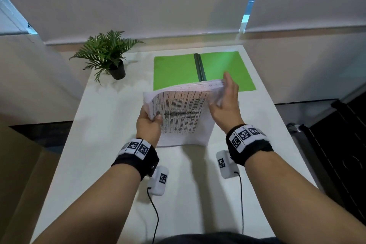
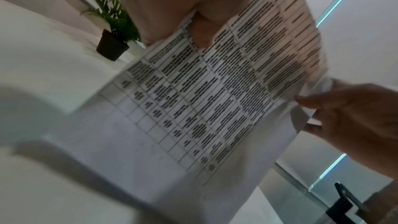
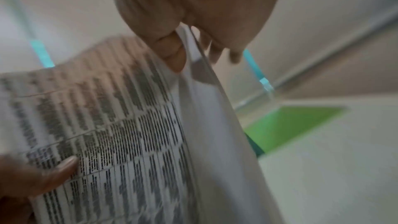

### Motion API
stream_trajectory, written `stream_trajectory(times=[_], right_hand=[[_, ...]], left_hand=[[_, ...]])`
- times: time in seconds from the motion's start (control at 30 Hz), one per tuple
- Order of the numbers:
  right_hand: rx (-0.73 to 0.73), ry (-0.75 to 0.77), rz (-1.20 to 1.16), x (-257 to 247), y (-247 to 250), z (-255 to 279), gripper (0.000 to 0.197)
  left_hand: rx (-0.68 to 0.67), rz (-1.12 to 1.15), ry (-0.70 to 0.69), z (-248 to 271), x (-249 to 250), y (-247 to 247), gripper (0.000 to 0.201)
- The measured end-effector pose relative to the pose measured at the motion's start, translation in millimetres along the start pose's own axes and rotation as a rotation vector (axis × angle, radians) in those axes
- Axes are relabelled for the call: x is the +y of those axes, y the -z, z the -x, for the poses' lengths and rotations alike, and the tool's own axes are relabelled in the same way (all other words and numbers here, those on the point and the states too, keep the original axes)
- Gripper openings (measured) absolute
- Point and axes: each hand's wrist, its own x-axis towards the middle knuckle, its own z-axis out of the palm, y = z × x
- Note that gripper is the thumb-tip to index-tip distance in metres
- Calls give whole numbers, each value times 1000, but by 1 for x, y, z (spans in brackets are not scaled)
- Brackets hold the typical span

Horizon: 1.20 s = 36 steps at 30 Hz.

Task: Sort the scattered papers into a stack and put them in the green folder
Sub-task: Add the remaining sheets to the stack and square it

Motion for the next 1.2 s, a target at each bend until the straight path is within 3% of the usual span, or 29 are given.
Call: stream_trajectory(times=[0.07, 0.13, 0.2, 0.23, 0.3, 0.37, 0.4, 0.47, 0.53, 0.6, 0.7, 0.8, 0.9, 1.0, 1.2], right_hand=[[-115, 216, 389, -25, 10, -16, 79], [-281, 293, 574, -49, 16, -27, 55], [-364, 237, 454, -56, 19, -33, 19], [-358, 174, 339, -55, 19, -35, 12], [-288, 67, 142, -46, 17, -37, 10], [-249, -63, -138, -34, 20, -40, 17], [-254, -141, -304, -26, 23, -40, 22], [-260, -272, -509, -11, 23, -36, 27], [-173, -312, -477, 1, 13, -28, 28], [-83, -306, -394, 8, -5, -16, 28], [13, -351, -480, 13, -26, 3, 34], [28, -383, -536, 31, -30, 17, 41], [-69, -406, -487, 49, -30, 27, 37], [-90, -377, -465, 55, -35, 31, 36], [11, -345, -501, 47, -34, 13, 33]], left_hand=[[-16, -140, -135, -4, 18, 2, 32], [-43, -297, -295, -7, 37, 3, 24], [-18, -370, -395, -9, 51, 7, 23], [21, -352, -420, -9, 56, 9, 27], [193, -300, -367, -13, 51, 19, 53], [339, -213, -116, -19, 33, 35, 88], [305, -75, 36, -19, 24, 43, 96], [81, 122, 189, -21, 5, 54, 83], [-19, 3, 83, -16, 4, 53, 55], [91, -120, -32, -6, 11, 39, 41], [226, -77, -127, 10, 20, 15, 33], [230, -9, -93, 17, 1, 10, 35], [201, -16, 16, 19, -29, 15, 39], [261, 2, 115, 18, -48, 18, 45], [278, 25, 45, 7, -36, 15, 47]])
